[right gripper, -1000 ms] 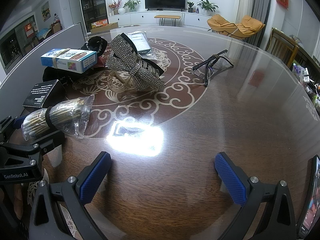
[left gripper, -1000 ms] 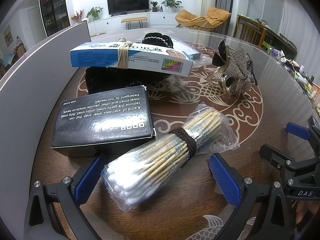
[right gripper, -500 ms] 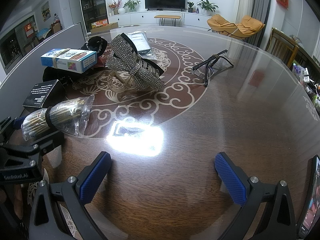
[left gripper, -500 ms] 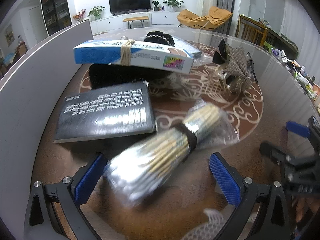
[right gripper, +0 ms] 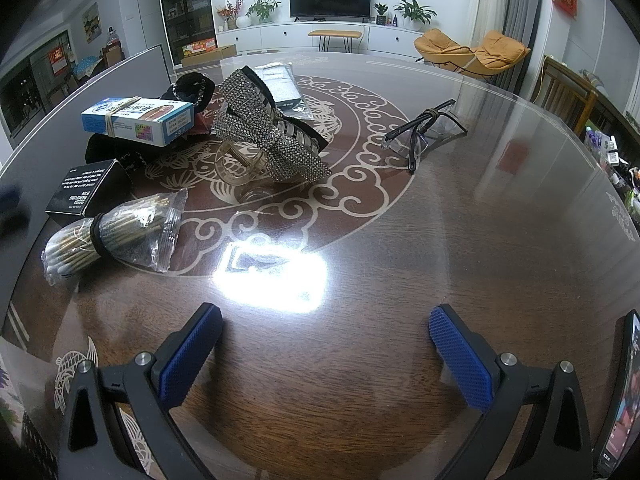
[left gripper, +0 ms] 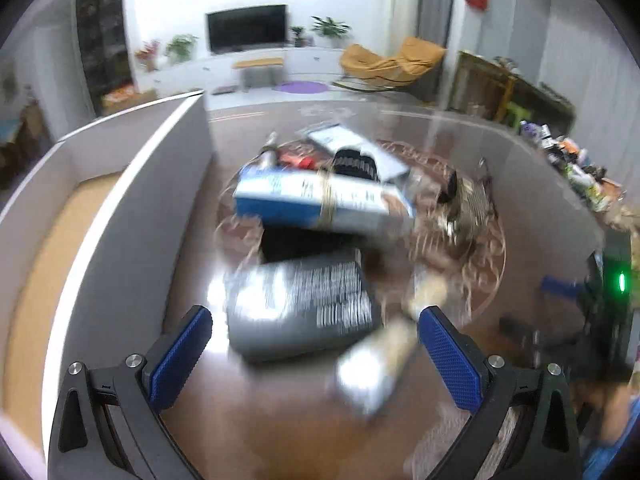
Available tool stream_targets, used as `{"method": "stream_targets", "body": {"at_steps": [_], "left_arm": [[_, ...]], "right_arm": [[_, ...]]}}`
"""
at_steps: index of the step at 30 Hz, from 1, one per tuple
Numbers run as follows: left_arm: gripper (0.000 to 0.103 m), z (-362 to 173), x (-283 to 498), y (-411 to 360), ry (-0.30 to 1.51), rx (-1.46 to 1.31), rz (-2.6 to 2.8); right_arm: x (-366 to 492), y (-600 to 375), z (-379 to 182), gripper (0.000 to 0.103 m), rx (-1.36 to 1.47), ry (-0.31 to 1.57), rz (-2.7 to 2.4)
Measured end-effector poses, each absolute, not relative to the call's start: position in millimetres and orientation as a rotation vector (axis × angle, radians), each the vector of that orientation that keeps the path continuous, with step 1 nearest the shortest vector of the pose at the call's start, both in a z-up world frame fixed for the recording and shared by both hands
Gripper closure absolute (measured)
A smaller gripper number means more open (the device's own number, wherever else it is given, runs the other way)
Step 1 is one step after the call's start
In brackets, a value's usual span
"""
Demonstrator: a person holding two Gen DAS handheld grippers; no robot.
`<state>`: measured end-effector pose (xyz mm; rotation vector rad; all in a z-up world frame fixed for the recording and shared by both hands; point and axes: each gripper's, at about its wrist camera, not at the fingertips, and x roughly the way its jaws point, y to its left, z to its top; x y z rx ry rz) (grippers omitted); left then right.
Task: Organize objects
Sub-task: 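Reach the left tool to the black odor removing bar box and grasp it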
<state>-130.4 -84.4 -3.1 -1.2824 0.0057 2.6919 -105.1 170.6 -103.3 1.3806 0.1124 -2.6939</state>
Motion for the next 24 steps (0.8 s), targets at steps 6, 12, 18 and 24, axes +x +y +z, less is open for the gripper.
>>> {"method": "stream_targets", "body": {"at_steps": [6,12,18,24], "left_arm": [[0.000,-34.6,-190.6,-85.1,0.112,-1.464,2.544],[0.000,-55.7,-174.6,-80.6,0.025,-1.564,2.362],[0.000,-56.4,-134.3,-79.5,0.048,-1.559,2.273],[0.000,-51.5,-100.9,-82.8,0.096,-1.567,2.212]], "right_arm": [[-105.1,170.6,-103.3,0.000,1.380,0.113,-2.694],[-105.1,170.5,-103.3,0.000,1.380,0.112,-2.694],[-105.0,170.5,-103.4,0.000,1.379,0.112,-2.695],[-104.9,170.5,-103.4,0.000,1.379,0.113,-2.695]]}}
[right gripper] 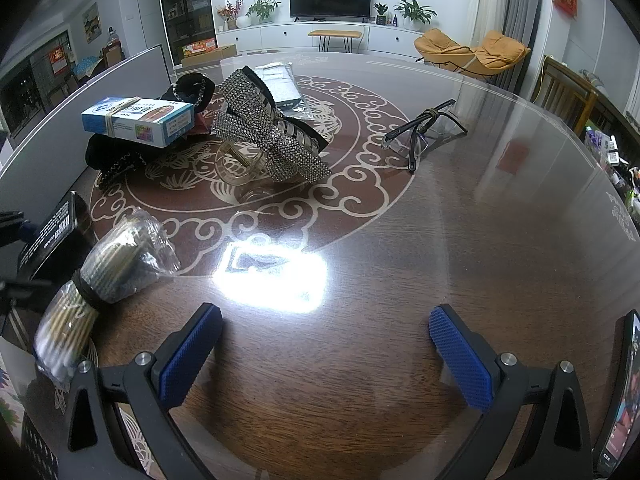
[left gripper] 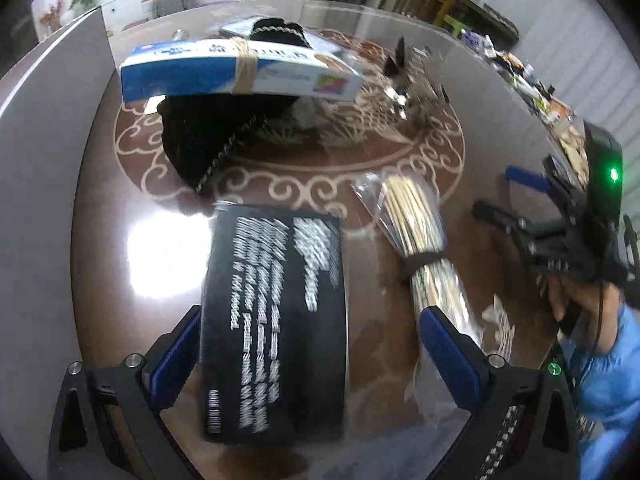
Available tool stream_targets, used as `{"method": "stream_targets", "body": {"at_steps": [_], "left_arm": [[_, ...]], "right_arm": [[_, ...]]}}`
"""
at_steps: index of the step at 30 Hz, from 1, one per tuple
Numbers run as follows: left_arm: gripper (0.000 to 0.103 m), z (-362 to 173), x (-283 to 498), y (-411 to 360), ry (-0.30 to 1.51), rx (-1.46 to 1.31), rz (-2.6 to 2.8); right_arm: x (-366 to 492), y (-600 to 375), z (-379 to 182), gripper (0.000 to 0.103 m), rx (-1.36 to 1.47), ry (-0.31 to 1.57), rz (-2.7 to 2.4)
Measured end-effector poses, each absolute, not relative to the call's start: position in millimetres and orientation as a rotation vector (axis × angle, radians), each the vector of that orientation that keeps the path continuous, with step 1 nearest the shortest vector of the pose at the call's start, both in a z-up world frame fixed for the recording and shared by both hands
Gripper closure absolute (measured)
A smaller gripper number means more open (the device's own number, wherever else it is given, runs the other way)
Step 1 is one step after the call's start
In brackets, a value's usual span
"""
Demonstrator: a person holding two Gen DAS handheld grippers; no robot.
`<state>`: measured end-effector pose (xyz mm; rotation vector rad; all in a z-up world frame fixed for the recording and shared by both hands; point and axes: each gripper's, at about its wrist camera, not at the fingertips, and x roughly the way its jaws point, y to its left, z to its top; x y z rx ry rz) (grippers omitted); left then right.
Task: Organize objects
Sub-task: 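Reach the left tool to the black odor removing bar box and grasp it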
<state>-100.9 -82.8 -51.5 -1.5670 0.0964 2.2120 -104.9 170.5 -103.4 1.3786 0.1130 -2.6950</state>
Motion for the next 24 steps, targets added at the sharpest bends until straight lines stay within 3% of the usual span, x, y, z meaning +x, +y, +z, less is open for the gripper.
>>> {"method": "stream_targets", "body": {"at_steps": [9,20,22,24], "left_arm": [[0.000,-55.9,-96.8,-80.0,0.245,-1.596,2.391],[0.000,-49.2,-89.1,-94.0,0.181,-1.565,2.491],[0.044,-41.5,-84.0,-96.0,0.165,-1.501,2.539],[0.045,-39.3,-77.3,-99.2,0.163,-1.483,2.555]], "right_arm": [[-105.2,170.5,-103.7,0.000,1.378,0.112,-2.695],[-105.4,170.2,-103.0,0.000,1.379,0.113,-2.695],[-106.2,169.9,-102.1,0.000,1.379,0.114,-2.693],[-107.9,169.6,-101.5,0.000,1.385,0.116,-2.680]]}}
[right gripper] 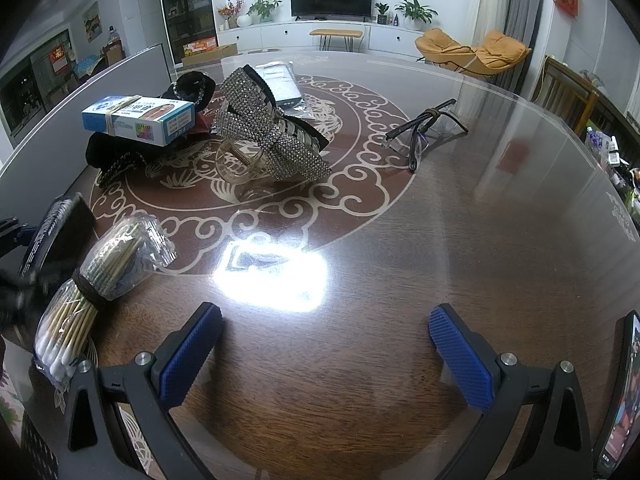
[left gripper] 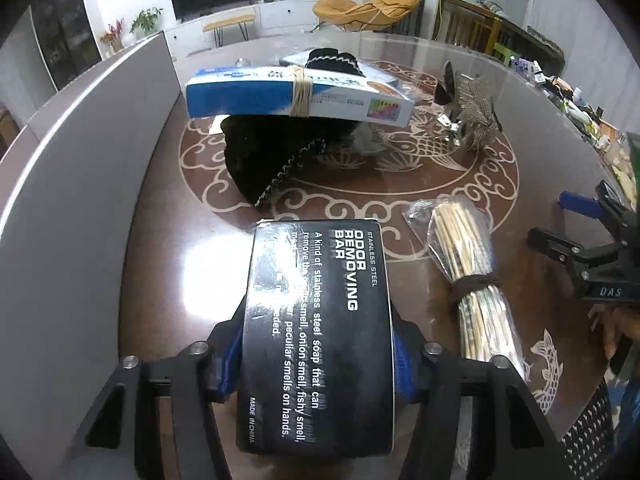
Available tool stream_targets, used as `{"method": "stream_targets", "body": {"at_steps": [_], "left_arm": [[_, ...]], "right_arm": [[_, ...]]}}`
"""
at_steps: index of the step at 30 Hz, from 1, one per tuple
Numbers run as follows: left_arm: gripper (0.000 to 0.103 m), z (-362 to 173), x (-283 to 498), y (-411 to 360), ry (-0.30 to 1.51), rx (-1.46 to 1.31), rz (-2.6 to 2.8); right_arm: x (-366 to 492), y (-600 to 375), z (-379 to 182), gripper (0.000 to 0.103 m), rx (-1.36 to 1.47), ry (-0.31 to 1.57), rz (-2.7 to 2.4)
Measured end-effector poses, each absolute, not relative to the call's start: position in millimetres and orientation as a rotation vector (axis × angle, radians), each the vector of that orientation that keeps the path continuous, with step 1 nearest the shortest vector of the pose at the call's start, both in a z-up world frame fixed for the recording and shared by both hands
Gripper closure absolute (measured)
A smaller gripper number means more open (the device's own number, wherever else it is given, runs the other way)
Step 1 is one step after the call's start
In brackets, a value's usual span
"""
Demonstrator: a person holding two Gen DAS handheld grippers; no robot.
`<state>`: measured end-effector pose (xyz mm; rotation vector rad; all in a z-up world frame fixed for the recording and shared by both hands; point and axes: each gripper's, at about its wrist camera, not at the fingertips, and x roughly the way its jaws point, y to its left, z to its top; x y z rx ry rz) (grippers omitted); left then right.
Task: Organize objects
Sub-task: 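Reach the left tool to the black odor removing bar box and grasp it, then grasp the bagged cotton swab bundle with the right tool while the left lifts the box, then carry both items into the white-walled bin and open both tools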
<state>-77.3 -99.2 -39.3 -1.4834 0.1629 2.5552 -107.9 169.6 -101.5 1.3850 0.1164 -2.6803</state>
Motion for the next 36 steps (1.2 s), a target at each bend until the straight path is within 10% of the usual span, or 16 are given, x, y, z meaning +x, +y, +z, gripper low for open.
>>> {"method": "stream_targets", "body": {"at_steps": [6,12,17,27,36], "left_arm": [[0.045,-35.0,-32.2,-118.7,0.035,-1.422,2.648],[0.045,-20.8,7.7,-125.9,-0.038,-1.350,2.735],[0.045,-4.8,23.8,-126.6,-0.087,-1.309,2.738],[0.045,55.8,48.6,-145.2,-0.222,-1.132,2.762],[0.045,107.9,66.5,-229.7,-0.288,-1.047,2.944]], "right_arm": [[-95.7,149.9,-68.2,0.010,1.455,-0.262,-2.485],[-107.4,40.8,-70.7,0.018,1.487,-0.034,-2.347],[-100.2,13.7,-78.5,0.074,1.459,0.182,-2.358],[-89.0,73.8,-25.3,0.074,1.362,-0.289,-2.311],[-75.3,14.5,50.9,0.074,1.177,-0.279,-2.206]]}}
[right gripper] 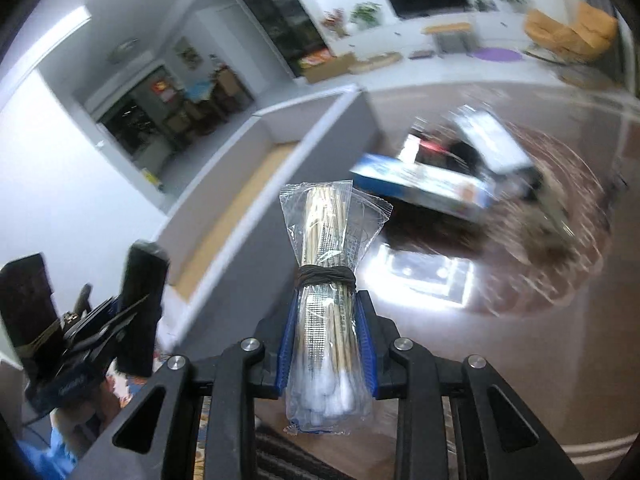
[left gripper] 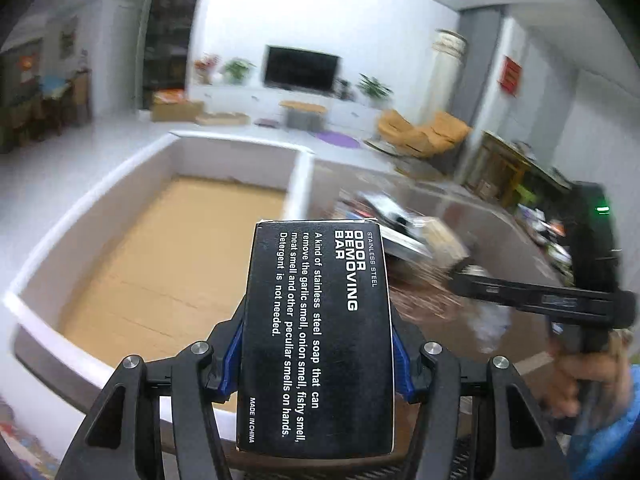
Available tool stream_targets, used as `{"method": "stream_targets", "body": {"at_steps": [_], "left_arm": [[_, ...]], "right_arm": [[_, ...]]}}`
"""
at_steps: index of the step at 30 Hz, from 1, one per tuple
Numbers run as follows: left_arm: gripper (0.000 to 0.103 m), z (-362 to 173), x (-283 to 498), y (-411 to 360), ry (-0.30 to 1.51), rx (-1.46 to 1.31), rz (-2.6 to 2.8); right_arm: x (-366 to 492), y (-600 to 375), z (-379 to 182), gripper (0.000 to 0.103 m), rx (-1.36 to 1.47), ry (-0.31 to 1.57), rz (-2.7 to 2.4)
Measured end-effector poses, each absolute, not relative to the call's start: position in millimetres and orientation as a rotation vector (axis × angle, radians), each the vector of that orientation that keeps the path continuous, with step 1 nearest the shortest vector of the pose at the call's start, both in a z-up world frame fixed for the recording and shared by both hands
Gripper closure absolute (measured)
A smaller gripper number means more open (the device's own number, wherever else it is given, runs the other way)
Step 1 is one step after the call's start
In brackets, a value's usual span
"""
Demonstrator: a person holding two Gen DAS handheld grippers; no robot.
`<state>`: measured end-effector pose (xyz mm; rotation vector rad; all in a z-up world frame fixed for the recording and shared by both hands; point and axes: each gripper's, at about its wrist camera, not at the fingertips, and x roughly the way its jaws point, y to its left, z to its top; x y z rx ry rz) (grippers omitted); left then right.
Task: Organize objects
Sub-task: 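Carry both items into the white-walled bin and open both tools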
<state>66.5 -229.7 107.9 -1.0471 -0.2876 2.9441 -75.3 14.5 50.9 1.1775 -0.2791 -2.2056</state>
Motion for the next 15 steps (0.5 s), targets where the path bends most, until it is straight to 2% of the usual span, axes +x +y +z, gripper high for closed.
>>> {"method": "stream_targets", "body": {"at_steps": [5,9,12,14,15], "left_arm": [[0.045,112.0,65.1,-293.1,-0.333,-1.091,3.059],[0.045,102.5,50.2,-327.7,-0.302,-1.166,3.120],[0.044,89.9,35.3,-344.7,-0.293,-1.275,3.134],[0.037,76.3,21.0,-350.3,-0.213,-1.398,3.158],[0.023,69.8,17.4,-351.9,-0.172,-1.447,3.184]], "right_arm": [[-71.8,-57.7,104.0,0.074,1.051,-0.176,-2.127],[-79.6,-122.2,120.2,0.074,0.995,-0.081,-2.081],[-90.9,-162.3,111.7,0.074,1.005,-0.041,-2.046],[-100.8,-182.6,98.5,0.069,1.050,-0.056,-2.015],[-109.5,-192.8,86.9,0.054,1.102,-0.067,-1.988]]}}
